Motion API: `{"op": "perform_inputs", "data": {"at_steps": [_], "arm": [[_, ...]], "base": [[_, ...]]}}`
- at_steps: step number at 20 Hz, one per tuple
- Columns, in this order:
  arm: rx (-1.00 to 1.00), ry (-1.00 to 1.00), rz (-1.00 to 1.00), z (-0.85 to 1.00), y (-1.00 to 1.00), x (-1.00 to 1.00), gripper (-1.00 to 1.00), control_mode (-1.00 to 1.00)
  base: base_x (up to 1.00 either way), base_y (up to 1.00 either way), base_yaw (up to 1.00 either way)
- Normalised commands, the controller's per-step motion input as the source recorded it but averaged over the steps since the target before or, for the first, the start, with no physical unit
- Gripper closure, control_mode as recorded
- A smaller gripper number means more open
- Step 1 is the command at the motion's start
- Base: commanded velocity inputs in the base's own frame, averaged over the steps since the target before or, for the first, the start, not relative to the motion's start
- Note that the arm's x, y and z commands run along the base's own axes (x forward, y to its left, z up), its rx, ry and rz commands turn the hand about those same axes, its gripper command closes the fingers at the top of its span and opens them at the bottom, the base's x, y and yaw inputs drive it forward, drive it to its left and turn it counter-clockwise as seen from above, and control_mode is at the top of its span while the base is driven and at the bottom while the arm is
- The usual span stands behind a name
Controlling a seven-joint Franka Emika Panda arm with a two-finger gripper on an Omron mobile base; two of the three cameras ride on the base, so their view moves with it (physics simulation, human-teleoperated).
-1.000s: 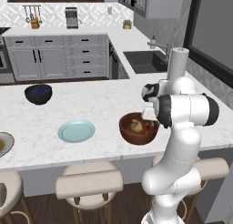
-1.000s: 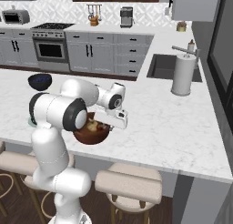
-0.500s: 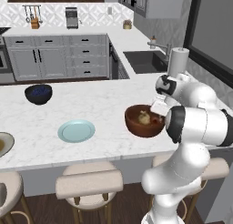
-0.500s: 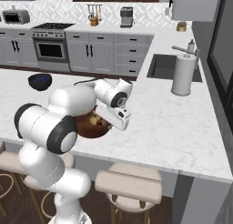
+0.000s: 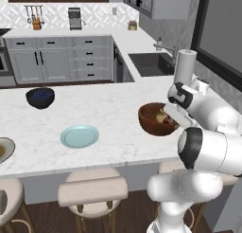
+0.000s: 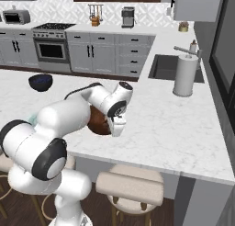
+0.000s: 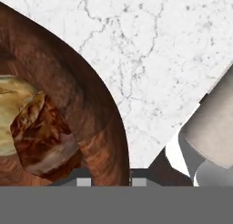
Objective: Pick the chicken drumstick and onion from their plates and place them in the bowl. Then put the bowl in the fridge.
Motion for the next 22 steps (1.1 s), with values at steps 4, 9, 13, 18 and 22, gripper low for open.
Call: {"op": "perform_inputs", "data": {"at_steps": [4, 9, 13, 18, 22], "arm": [[-0.03, 0.12, -0.79, 0.18, 0.14, -0.05, 1.00, -1.00], [-0.07, 0.05, -0.66, 0.39, 0.22, -0.25, 1.00, -1.00], [-0.04, -0.02, -0.23, 0.67, 0.33, -0.63, 1.00, -1.00], [0.00, 0.00, 0.00, 0.67, 0.30, -0.97, 1.00, -1.00], [0.00, -0.08, 0.00, 0.84, 0.29, -1.00, 1.00, -1.00]], "base": [[0.00, 0.00, 0.00], [0.00, 0.00, 0.00], [0.00, 0.00, 0.00], [0.00, 0.00, 0.00], [0.00, 0.00, 0.00]]}}
